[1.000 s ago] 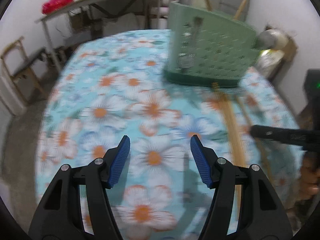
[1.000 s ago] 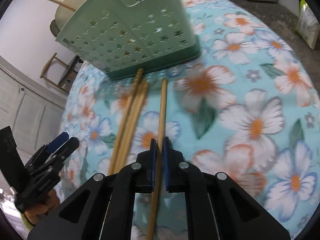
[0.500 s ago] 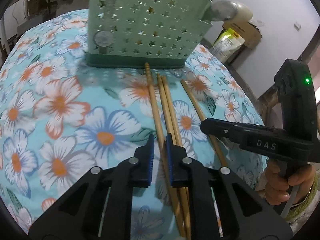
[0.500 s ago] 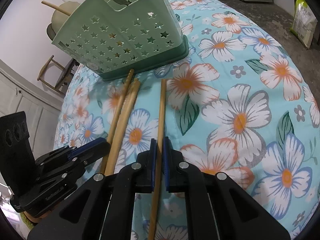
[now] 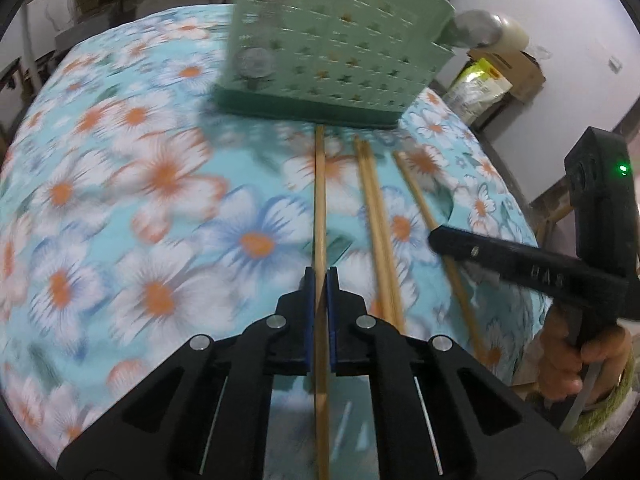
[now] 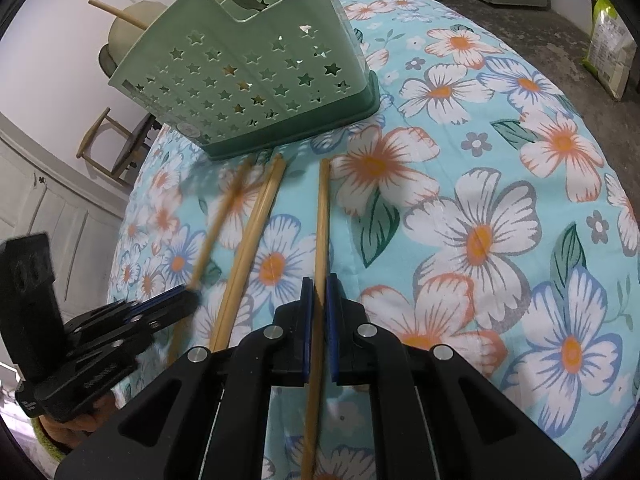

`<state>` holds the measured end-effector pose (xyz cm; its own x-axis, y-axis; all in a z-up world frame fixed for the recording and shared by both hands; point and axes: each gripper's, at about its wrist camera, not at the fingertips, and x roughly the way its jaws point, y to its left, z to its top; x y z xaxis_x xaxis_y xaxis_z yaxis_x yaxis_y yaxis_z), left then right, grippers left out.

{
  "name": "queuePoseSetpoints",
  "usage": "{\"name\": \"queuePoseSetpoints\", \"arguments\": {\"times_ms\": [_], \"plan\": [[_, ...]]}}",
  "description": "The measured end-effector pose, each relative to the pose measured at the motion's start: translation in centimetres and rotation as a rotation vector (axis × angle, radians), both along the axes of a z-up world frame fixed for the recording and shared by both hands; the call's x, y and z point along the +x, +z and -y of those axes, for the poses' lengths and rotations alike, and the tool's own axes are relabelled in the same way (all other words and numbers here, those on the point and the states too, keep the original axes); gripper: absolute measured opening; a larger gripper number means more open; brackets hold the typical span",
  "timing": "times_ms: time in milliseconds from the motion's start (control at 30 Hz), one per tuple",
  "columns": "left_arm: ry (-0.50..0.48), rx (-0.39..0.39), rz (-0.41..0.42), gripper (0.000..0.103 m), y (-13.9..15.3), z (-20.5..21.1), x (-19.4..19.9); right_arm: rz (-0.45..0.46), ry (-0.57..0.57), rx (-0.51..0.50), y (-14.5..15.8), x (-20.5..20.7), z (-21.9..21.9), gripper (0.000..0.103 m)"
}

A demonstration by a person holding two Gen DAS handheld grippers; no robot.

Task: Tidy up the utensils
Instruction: 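Grasp another chopstick with the left tool while the right tool holds its chopstick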

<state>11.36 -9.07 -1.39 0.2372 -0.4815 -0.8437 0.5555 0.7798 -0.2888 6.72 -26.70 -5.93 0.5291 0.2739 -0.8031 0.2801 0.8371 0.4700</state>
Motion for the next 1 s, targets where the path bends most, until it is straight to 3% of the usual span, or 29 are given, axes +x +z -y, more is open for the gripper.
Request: {"name": "queuePoseSetpoints", "arguments": {"times_ms": [133, 267, 333, 400, 800, 1000], "plan": [[0.073, 0.037, -0.023, 0.004, 0.1, -4.0, -0.7, -0.014, 0.02, 0.01, 0.0, -0.5, 0.1, 0.006], [0.121, 0.016, -0.073, 0.004, 0.6, -6.8, -1.5, -0.031, 0.062, 0.024, 0.1, -1.1, 0.3, 0.007], [0.121, -0.004, -0.079, 0.01, 1.0, -7.1, -1.5, -0.032, 0.082, 0.02, 0.3, -1.3, 0.2, 0.008], [0.12, -0.007, -0.063, 0.017, 1.2, -7.1, -1.2, -0.029, 0.094, 0.011, 0.4, -1.2, 0.1, 0.011], [0.088, 0.108, 0.041, 0.017, -0.1, -2.5, 3.3, 0.015, 0.069, -0.062, 0.1, 1.7, -0.2, 0.012], [0.081, 0.15, 0.109, 0.006, -0.2, -1.7, 3.5, 0.025, 0.054, -0.121, 0.4, 2.5, -0.6, 0.007]]}}
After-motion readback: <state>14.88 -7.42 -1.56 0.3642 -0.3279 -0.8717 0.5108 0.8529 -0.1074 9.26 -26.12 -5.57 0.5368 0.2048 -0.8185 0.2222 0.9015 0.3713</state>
